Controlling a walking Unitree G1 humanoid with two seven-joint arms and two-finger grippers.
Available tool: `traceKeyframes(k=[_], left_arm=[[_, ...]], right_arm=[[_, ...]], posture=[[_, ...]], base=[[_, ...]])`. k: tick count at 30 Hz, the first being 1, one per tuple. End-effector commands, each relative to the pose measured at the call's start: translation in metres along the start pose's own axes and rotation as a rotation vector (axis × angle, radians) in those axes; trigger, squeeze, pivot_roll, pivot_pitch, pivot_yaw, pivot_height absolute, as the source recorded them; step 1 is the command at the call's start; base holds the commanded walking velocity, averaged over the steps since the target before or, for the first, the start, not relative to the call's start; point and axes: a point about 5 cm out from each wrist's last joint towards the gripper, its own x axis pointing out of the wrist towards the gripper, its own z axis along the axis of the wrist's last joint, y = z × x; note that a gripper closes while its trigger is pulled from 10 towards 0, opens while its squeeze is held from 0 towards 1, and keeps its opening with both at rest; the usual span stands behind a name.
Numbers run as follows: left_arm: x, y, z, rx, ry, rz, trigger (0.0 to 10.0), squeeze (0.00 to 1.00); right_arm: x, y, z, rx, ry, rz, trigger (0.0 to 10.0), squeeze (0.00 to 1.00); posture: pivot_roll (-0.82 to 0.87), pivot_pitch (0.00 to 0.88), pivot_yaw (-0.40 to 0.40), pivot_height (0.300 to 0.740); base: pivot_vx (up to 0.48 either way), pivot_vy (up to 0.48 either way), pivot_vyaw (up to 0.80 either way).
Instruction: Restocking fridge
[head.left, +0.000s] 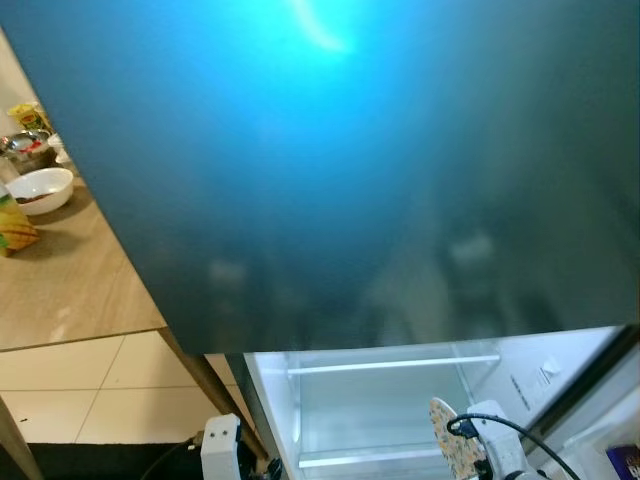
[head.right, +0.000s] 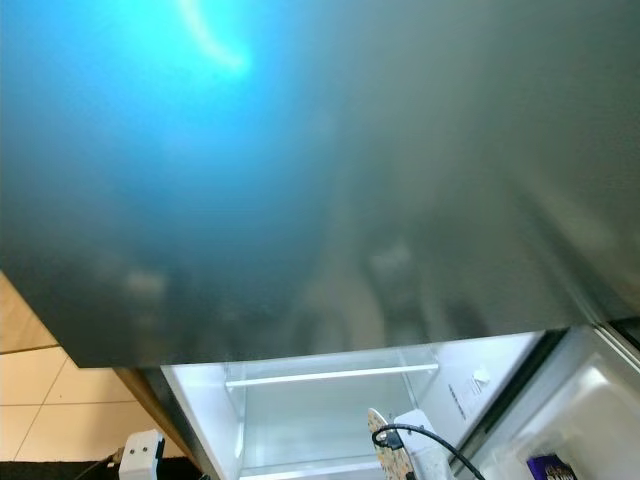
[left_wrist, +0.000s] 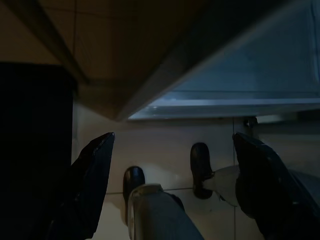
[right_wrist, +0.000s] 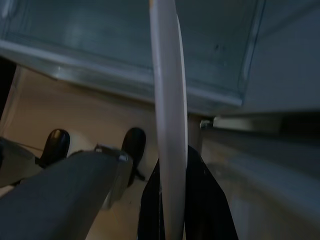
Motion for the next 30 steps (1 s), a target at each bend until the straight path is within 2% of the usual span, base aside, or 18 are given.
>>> traceKeyframes(k=[1,5,9,10,11,12,17,19,22,23,25,26,29,30], left_arm=[[0.000,0.001,0.004,0.055,0.001,-0.023,10.0,0.00],[0.005,-0.009,0.013,0.151,-0.022,-0.101,10.0,0.00],[0.007,-0.014,0.017,0.171,-0.037,-0.139,10.0,0.00],[0.008,-0.018,0.018,0.191,-0.038,-0.171,10.0,0.00],[0.009,-0.025,0.019,0.238,-0.035,-0.230,10.0,0.00],[0.009,-0.025,0.019,0.238,-0.035,-0.230,10.0,0.00],[0.011,-0.039,0.023,0.380,-0.051,-0.339,10.0,0.00],[0.011,-0.041,0.025,0.392,-0.060,-0.350,10.0,0.00],[0.012,-0.047,0.032,0.457,-0.101,-0.386,10.0,0.00],[0.012,-0.047,0.032,0.457,-0.101,-0.386,10.0,0.00],[0.013,-0.049,0.038,0.475,-0.141,-0.374,10.0,0.00],[0.013,-0.049,0.038,0.475,-0.141,-0.374,10.0,0.00],[0.014,-0.049,0.042,0.478,-0.164,-0.361,10.0,0.00],[0.014,-0.050,0.042,0.503,-0.170,-0.352,10.0,0.00]], right_arm=[[0.000,-0.005,0.010,0.015,-0.045,-0.014,10.0,0.00],[0.002,-0.009,0.024,0.092,-0.100,-0.024,10.0,0.00],[0.002,-0.010,0.026,0.149,-0.113,-0.025,10.0,0.00],[0.002,-0.011,0.027,0.181,-0.119,-0.028,10.0,0.00],[0.002,-0.013,0.028,0.254,-0.135,-0.033,10.0,0.00],[0.002,-0.013,0.028,0.254,-0.135,-0.033,10.0,0.00],[0.000,-0.021,0.029,0.370,-0.162,-0.046,10.0,0.00],[-0.001,-0.022,0.029,0.389,-0.168,-0.048,10.0,0.00],[-0.003,-0.031,0.033,0.517,-0.208,-0.050,10.0,0.00],[-0.003,-0.031,0.033,0.517,-0.208,-0.050,10.0,0.00],[-0.004,-0.034,0.038,0.632,-0.248,-0.007,10.0,0.00],[-0.004,-0.034,0.038,0.632,-0.248,-0.007,10.0,0.00],[-0.004,-0.033,0.041,0.729,-0.283,0.052,10.0,0.00],[-0.006,-0.034,0.044,0.806,-0.326,0.106,10.0,0.00]], posture=[[-0.10,0.000,0.017,0.740],[-0.10,0.000,0.012,0.740],[-0.09,0.000,0.008,0.740],[-0.09,0.000,0.007,0.740],[-0.09,0.000,0.008,0.740],[-0.09,0.000,0.008,0.740],[-0.09,0.000,0.011,0.740],[-0.09,0.000,0.011,0.740],[-0.09,0.000,0.011,0.740],[-0.09,0.000,0.011,0.740],[-0.09,0.000,0.011,0.735],[-0.09,0.000,0.011,0.735],[-0.09,0.000,0.010,0.720],[-0.09,0.000,0.009,0.710]], base=[[0.000,0.000,0.00],[0.000,0.000,0.00],[0.000,0.000,0.00],[0.000,0.000,0.00],[0.000,0.000,0.00],[0.000,0.000,0.00],[0.000,0.000,0.00],[0.000,0.000,0.00],[0.000,0.000,0.00],[0.000,0.000,0.00],[0.000,0.000,0.00],[0.000,0.000,0.00],[0.000,0.000,0.00],[0.000,0.000,0.00]])
